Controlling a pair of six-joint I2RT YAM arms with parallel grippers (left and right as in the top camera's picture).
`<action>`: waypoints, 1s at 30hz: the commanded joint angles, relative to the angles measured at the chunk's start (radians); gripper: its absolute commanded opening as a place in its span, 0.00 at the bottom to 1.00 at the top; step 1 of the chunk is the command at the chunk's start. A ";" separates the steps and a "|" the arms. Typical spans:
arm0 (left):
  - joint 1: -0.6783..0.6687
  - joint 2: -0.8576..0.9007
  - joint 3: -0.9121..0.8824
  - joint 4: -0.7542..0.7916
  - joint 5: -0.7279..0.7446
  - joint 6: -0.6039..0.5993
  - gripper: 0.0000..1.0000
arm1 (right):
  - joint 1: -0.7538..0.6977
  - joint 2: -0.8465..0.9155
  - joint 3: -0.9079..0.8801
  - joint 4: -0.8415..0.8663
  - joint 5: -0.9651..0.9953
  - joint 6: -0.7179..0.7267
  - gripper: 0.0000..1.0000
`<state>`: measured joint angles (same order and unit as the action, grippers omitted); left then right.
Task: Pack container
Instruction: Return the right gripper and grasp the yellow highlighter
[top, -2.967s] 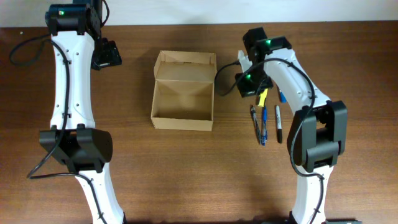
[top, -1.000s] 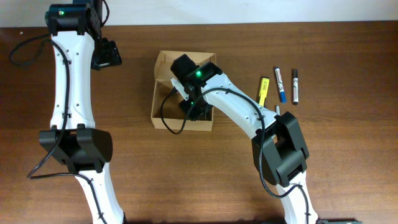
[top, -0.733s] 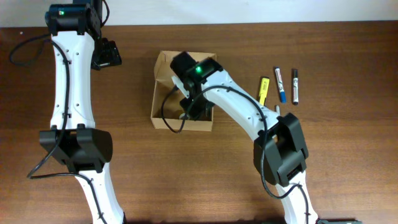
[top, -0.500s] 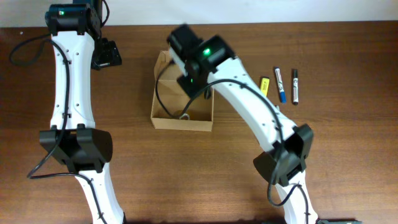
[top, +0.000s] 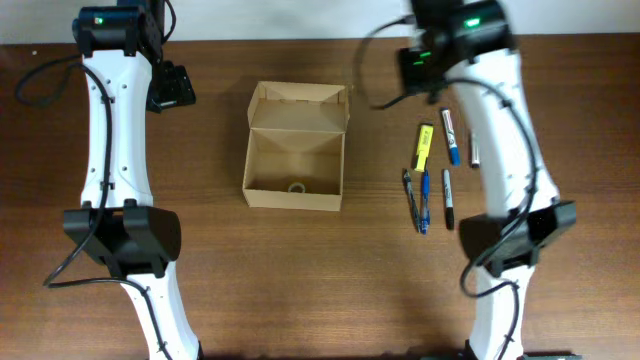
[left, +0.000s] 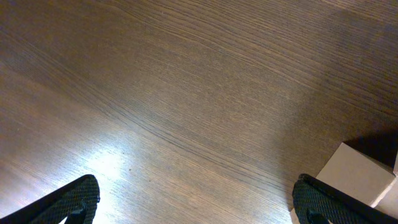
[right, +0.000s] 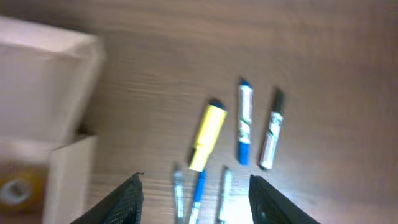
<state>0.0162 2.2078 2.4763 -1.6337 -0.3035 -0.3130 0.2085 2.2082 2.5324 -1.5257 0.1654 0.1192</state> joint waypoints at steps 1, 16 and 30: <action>0.000 -0.003 -0.005 0.002 0.001 0.005 1.00 | -0.074 0.027 -0.103 0.019 -0.082 0.056 0.55; 0.000 -0.003 -0.005 0.002 0.001 0.005 1.00 | -0.108 0.028 -0.639 0.344 -0.225 0.179 0.55; 0.000 -0.003 -0.005 0.002 0.001 0.005 1.00 | -0.111 0.047 -0.769 0.512 -0.172 0.260 0.55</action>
<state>0.0162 2.2078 2.4763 -1.6337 -0.3031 -0.3130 0.0971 2.2379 1.7721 -1.0252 -0.0273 0.3531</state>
